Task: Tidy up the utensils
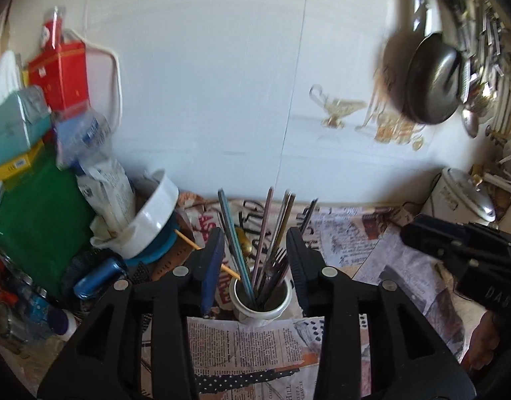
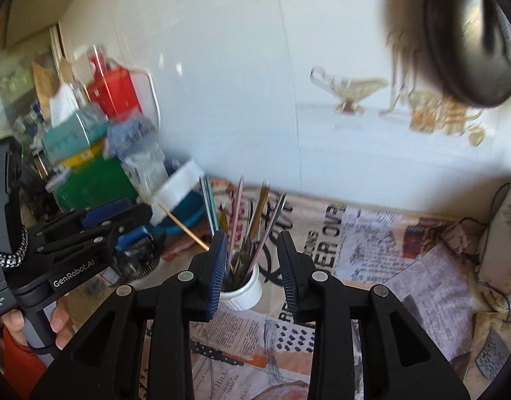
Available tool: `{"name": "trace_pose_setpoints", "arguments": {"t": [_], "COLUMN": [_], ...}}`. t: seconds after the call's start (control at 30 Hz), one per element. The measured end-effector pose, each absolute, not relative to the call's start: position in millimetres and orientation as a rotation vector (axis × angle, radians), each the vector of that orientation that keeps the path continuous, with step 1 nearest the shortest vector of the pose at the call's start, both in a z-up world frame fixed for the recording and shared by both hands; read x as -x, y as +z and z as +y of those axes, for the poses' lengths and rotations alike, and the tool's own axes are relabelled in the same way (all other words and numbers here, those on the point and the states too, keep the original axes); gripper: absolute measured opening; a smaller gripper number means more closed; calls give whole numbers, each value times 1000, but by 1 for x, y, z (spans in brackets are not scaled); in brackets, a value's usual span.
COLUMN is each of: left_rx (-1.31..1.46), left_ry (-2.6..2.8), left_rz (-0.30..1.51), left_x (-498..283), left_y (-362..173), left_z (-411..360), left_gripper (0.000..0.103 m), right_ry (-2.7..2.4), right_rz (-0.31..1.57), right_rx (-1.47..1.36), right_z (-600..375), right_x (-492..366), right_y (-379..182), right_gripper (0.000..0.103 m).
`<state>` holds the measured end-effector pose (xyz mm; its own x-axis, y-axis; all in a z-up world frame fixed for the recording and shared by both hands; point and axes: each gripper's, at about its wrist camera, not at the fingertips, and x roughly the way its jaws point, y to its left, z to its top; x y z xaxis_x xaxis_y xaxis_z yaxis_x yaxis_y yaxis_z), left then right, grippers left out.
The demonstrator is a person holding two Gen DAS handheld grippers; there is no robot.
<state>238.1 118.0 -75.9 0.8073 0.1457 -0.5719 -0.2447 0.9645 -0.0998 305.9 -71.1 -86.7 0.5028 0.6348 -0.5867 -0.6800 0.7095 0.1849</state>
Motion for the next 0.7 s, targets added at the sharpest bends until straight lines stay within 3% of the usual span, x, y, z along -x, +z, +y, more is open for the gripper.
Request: {"name": "trace_pose_setpoints", "arguments": {"t": [0.37,0.43,0.47,0.53,0.63,0.7], "left_rx": [90,85,82,78,62,56], "left_ry": [167,159,153,155,171,188], "left_rz": [323,294,282,259,229,214], "left_x": [-131,-113,-104,-89,-67,-55], "left_y": [2,8,10,12,15,16], "left_z": [82,74,71,64,56,51], "left_gripper": [48,56,60,78,93,98], "right_ry": [727,721,719,714,708,712], "right_rz": [412,388,379,360,339,327], "right_rx": [-39,-40,-39,-39,-35,-39], "right_z": [-151,-158,-160,-165,-170,-173], "right_x": [-225,-211,-204,-192,-176,-167], "right_y": [-11,-7,-6,-4,-3,-3], "right_gripper": [28,29,33,43,56,71]}}
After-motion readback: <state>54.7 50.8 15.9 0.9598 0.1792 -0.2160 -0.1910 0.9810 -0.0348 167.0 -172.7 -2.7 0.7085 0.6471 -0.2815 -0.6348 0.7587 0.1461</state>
